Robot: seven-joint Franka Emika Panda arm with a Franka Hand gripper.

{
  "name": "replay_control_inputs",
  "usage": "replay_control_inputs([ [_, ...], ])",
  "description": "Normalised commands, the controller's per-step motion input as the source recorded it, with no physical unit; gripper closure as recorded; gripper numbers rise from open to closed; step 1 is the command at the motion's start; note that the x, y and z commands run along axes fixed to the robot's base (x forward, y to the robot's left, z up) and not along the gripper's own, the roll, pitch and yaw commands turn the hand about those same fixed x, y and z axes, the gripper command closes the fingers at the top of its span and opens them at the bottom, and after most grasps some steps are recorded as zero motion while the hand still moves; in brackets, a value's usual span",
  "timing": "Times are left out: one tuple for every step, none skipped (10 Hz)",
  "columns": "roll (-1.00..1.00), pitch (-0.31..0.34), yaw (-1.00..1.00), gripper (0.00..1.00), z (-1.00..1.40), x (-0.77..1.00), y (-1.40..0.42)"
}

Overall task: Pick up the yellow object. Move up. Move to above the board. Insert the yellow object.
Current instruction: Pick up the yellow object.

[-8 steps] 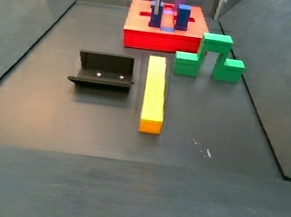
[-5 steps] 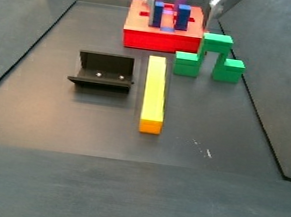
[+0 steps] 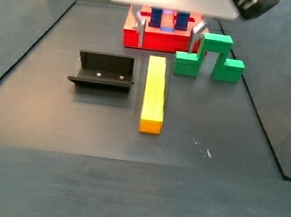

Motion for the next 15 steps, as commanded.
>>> replay_control_inputs([
  [0.00,-0.103,0.00,0.00,-0.55,0.14,0.00],
  [0.00,-0.091,0.00,0.00,-0.48,0.15,0.00],
  [0.00,-0.076,0.00,0.00,-0.43,0.15,0.00],
  [0.00,-0.056,0.00,0.00,-0.37,0.08,0.00],
  [0.00,-0.046,0.00,0.00,-0.35,0.04,0.00],
  [0.00,-0.057,0.00,0.00,-0.38,0.03,0.00],
  [0.00,-0.066,0.00,0.00,-0.42,0.00,0.00],
  [0.00,-0.063,0.00,0.00,-0.42,0.00,0.00],
  [0.00,-0.059,0.00,0.00,-0.40,0.00,0.00],
  [0.00,-0.056,0.00,0.00,-0.36,0.00,0.00],
  [0.00,-0.053,0.00,0.00,-0.34,0.00,0.00],
  [0.00,-0.027,0.00,0.00,-0.25,-0.04,0.06],
  [-0.01,-0.034,0.00,0.00,-0.22,-0.03,0.08],
  [-0.06,-0.054,0.00,0.00,-0.21,0.00,0.09],
  [-0.11,-0.060,0.00,0.00,-0.19,0.00,0.11],
])
